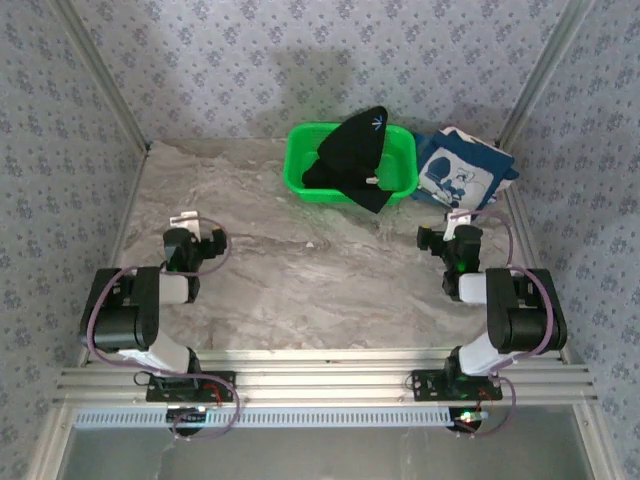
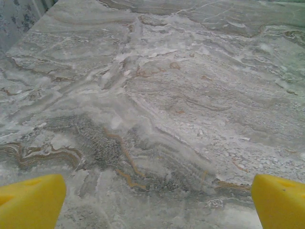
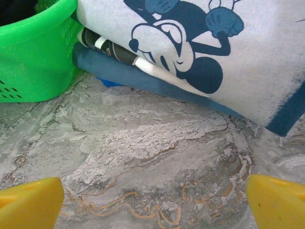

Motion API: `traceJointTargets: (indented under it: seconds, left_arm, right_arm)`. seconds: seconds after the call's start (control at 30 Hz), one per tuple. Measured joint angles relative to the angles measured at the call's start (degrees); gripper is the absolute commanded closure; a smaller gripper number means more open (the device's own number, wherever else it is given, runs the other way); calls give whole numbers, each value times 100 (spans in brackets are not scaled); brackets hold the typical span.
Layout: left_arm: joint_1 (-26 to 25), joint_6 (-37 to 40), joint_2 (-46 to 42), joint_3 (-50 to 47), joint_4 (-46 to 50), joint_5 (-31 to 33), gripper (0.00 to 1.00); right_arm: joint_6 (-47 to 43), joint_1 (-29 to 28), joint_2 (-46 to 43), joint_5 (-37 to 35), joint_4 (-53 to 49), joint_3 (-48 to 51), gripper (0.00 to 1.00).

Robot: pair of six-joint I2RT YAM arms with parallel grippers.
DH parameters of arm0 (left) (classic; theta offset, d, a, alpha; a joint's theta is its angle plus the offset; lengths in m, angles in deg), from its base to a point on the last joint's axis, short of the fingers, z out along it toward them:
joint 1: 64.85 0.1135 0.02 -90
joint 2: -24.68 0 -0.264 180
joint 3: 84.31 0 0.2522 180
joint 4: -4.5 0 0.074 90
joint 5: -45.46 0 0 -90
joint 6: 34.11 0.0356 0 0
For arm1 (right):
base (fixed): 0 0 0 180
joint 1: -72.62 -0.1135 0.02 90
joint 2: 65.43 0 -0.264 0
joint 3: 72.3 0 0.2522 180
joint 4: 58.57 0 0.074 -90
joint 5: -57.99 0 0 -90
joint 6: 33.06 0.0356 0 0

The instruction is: Fold and stack the t-shirts

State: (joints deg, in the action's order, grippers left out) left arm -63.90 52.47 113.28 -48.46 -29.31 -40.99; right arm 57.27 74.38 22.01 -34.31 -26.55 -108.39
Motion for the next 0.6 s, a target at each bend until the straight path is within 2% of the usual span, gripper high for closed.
traceJointTargets:
  seconds: [0.6]
  left_arm:
    - [4,0,0,0,0,103,0]
  right_arm:
    - [0,0,0,-55,35,0,0]
